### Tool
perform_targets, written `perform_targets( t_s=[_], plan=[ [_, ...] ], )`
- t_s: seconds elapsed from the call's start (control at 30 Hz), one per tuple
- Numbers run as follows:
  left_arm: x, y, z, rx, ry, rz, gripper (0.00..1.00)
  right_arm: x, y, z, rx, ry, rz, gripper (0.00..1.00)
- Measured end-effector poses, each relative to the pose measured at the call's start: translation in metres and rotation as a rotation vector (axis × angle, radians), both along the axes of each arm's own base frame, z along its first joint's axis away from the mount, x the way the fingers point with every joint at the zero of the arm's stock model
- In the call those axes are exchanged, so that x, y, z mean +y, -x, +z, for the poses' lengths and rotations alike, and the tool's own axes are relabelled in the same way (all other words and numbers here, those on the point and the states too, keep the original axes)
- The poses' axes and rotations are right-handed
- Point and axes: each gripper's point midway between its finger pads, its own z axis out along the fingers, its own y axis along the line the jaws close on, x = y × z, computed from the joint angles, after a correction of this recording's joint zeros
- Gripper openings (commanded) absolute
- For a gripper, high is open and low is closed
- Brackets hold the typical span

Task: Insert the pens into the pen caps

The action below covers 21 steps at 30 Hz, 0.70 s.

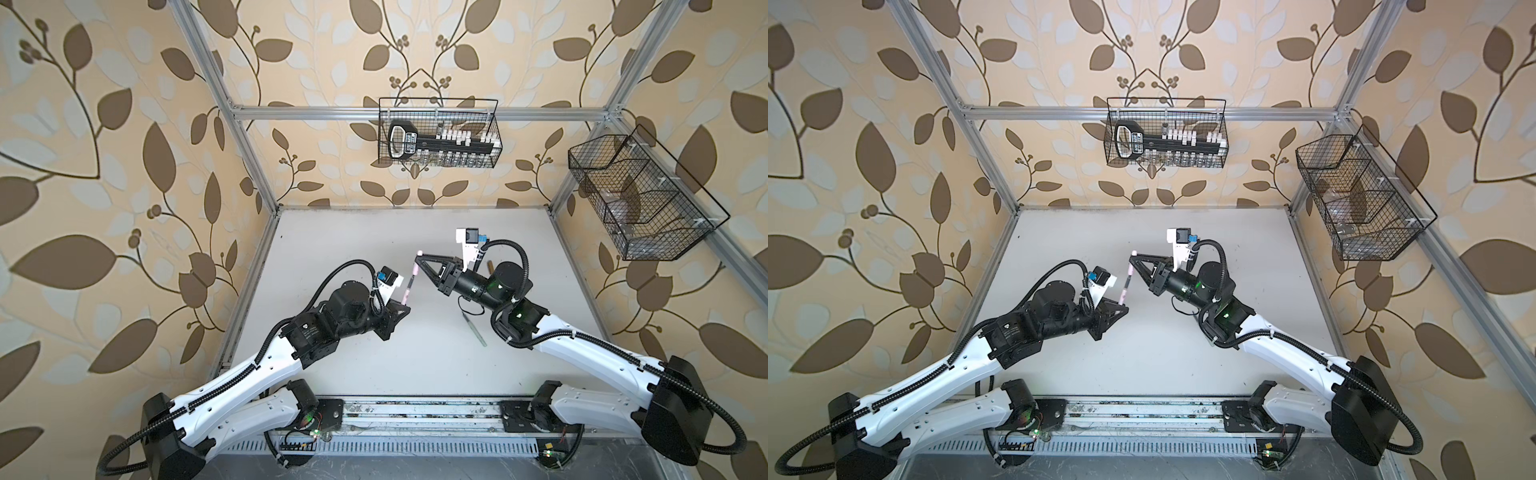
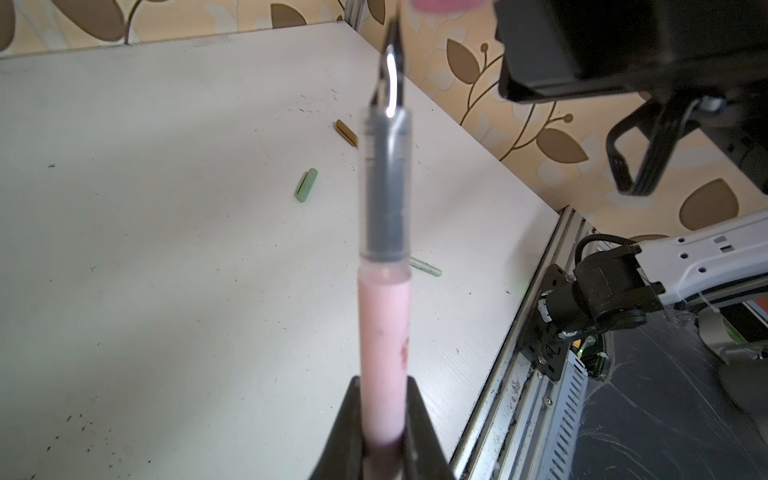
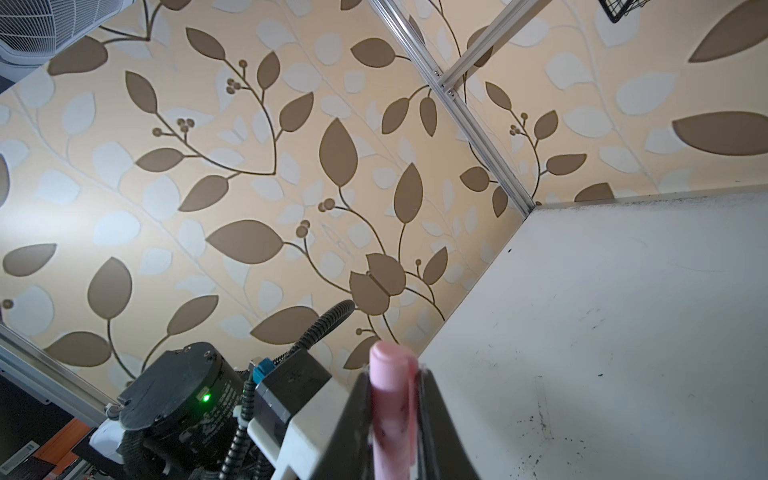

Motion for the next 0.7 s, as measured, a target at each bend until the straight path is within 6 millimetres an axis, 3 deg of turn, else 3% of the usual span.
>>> perform_targets(
  t_s=[0.7],
  plan=[
    [0.004,-0.011,0.008,-0.098,0.029,0.044,0.12,0.004,0.007,0.002,-0.008,-0.019,0.019,0.17]
  ],
)
